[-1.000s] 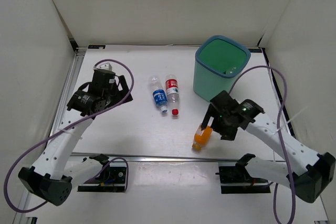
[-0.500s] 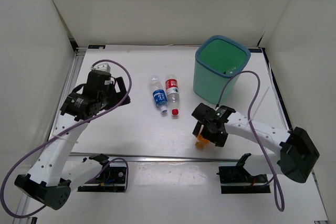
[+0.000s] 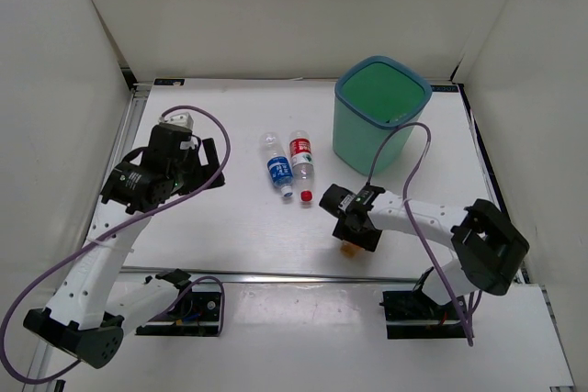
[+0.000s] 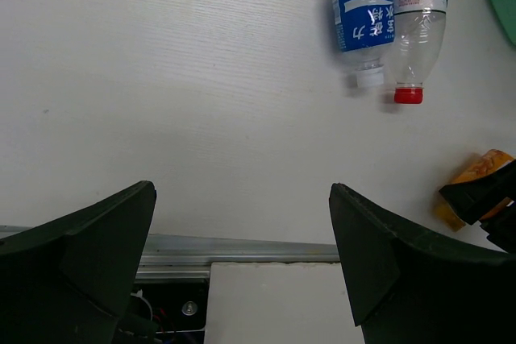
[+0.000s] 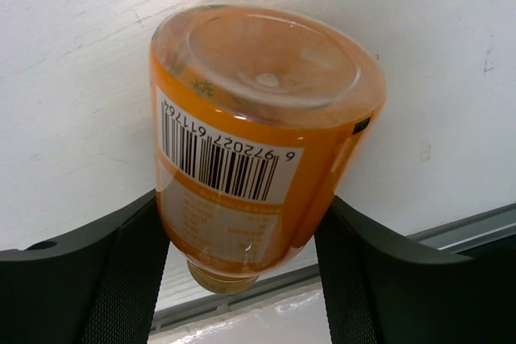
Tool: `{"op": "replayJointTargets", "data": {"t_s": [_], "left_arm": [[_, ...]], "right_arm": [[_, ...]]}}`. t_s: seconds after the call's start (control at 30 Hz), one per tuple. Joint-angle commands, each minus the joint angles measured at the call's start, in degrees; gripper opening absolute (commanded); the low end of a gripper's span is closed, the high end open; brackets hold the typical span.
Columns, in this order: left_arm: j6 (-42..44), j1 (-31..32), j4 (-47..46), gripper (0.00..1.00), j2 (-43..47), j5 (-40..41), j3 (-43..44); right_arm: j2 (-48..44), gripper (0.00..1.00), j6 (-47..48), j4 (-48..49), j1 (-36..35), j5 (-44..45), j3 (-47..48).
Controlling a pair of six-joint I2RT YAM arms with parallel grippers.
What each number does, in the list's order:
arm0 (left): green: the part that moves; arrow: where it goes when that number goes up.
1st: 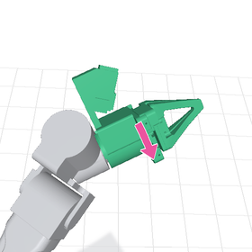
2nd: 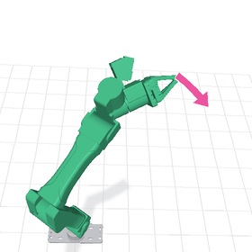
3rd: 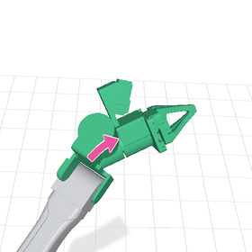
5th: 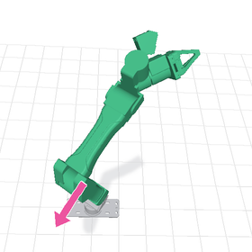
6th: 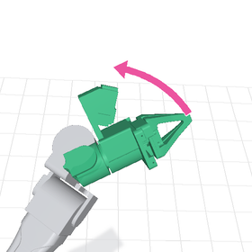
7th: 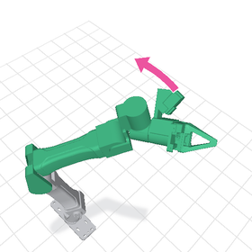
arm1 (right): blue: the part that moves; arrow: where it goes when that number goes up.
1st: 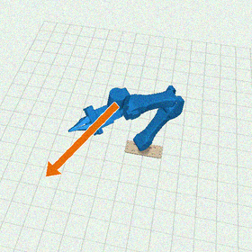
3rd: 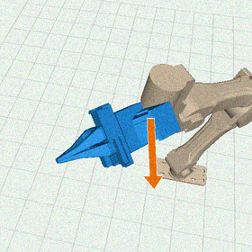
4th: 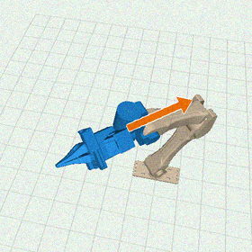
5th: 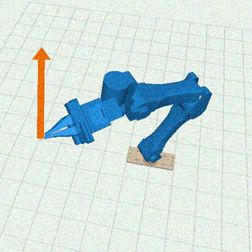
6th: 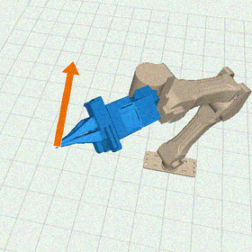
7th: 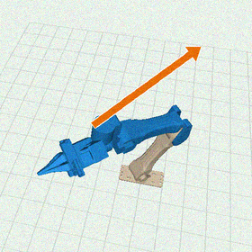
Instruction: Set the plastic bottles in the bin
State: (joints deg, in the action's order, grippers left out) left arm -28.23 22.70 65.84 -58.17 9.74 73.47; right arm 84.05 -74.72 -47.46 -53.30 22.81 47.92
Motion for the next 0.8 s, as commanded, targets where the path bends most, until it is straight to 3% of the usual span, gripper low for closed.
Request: {"op": "replayJointTargets", "data": {"t_s": [0.0,0.1,0.27,0.5,0.57,0.67,0.77], "left_arm": [[1.0,-0.1,0.6,1.0,1.5,-0.6,1.4],[1.0,-0.1,0.6,1.0,1.5,-0.6,0.7],[1.0,-0.1,-0.5,1.0,2.6,-0.6,-0.4],[-0.6,-0.1,-2.4,1.0,3.2,-0.1,-2.7],[-1.3,-0.1,-3.0,1.0,3.2,0.5,-2.7],[-2.4,-0.1,-3.6,1.0,3.2,0.5,-3.2],[-3.0,-0.1,-5.0,1.0,3.2,-0.1,-3.2]], "right_arm": [[-2.0,0.53,-1.7,0.4,-0.4,1.5,0.0],[-3.6,0.42,-2.3,-1.5,-0.4,1.5,-0.5],[-9.2,0.36,-7.1,-14.0,-5.4,2.8,4.3],[-17.7,0.25,-16.5,-36.4,-16.9,7.8,20.7],[-19.4,0.19,-12.4,-36.4,-17.7,8.3,25.8],[-19.9,0.19,-7.1,-36.4,-17.7,13.2,36.8],[-17.9,0.25,1.0,-34.5,-16.3,20.4,48.3]]}}
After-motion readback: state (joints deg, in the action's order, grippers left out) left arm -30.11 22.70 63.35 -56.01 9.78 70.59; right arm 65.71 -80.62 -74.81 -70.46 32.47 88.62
